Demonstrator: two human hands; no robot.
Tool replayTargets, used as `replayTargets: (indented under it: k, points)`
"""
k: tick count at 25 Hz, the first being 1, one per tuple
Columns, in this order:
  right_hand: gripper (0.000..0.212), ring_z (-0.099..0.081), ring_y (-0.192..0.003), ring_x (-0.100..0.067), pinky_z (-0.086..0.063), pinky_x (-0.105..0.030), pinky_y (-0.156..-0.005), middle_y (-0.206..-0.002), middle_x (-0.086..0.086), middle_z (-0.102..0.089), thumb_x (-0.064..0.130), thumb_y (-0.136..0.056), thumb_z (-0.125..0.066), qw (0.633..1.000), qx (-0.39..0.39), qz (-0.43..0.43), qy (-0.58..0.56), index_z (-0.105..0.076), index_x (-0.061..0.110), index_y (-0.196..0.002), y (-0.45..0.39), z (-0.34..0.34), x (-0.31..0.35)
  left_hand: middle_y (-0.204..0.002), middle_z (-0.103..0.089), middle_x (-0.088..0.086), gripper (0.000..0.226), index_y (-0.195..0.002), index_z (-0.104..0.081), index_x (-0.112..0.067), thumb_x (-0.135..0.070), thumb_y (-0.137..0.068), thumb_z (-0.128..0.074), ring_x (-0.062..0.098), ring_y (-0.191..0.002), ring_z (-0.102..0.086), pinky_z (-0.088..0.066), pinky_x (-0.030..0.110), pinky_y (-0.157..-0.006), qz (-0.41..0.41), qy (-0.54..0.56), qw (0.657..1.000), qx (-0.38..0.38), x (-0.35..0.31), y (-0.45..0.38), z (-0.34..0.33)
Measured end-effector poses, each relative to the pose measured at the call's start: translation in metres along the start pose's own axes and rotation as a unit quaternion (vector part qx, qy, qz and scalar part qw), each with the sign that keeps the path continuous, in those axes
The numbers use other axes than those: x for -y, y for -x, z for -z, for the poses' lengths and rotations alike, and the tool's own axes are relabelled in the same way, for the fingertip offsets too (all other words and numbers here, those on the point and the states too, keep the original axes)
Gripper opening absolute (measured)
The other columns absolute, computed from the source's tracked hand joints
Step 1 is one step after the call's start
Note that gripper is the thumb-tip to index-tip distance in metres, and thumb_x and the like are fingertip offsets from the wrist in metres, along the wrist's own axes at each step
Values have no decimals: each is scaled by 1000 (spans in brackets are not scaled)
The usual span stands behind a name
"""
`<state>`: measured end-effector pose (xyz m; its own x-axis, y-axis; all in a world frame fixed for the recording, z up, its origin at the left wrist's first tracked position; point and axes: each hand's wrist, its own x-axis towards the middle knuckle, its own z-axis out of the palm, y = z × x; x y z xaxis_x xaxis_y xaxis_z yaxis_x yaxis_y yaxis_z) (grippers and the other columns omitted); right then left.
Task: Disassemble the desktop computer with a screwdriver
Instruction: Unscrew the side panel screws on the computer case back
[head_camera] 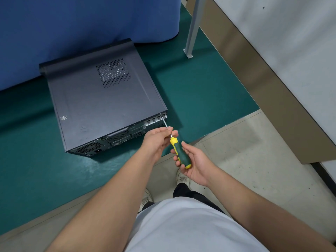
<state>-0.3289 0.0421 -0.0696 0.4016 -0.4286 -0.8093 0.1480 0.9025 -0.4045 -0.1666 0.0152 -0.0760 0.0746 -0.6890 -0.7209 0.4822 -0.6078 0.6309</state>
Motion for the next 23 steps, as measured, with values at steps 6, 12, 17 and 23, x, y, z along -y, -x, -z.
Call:
replayTargets:
  k: [6,12,17,23]
  points:
    - [42,-58,-63,-9,-48,-16,-48,-81,-2,-64,45,-99,-62,1000,2,-13,6,-75,6,-109,-3,0,-4,-104,-79,6,19,-115,-64,-9,-20,-101,-65,18,-98,-75,-57,33,-78,7,1,1000,9,-4,1,-2]
    - [42,-62,-66,-9,-52,-17,-50,-83,-3,-67,45,-88,-74,1000,-4,22,-9,-72,8,-108,-4,3,-3,-80,-70,9,16,-98,-69,-3,-13,-89,-79,15,-64,-67,-59,24,-64,4,8,999,-52,2,-1,-5]
    - [45,-57,-64,-9,-47,-15,-45,-81,-4,-63,44,-101,-57,999,13,-22,-40,-77,5,-110,-3,5,-2,-105,-78,11,19,-117,-70,-5,-8,-100,-61,23,-98,-76,-60,33,-79,9,8,1000,6,-4,2,2]
    - [18,-65,-68,-12,-49,-20,-52,-84,-4,-71,24,-96,-72,996,-57,56,38,-62,11,-105,0,-8,0,-106,-78,5,9,-103,-69,-13,-21,-99,-68,18,-96,-75,-60,39,-88,-2,110,983,-146,-27,-20,-16]
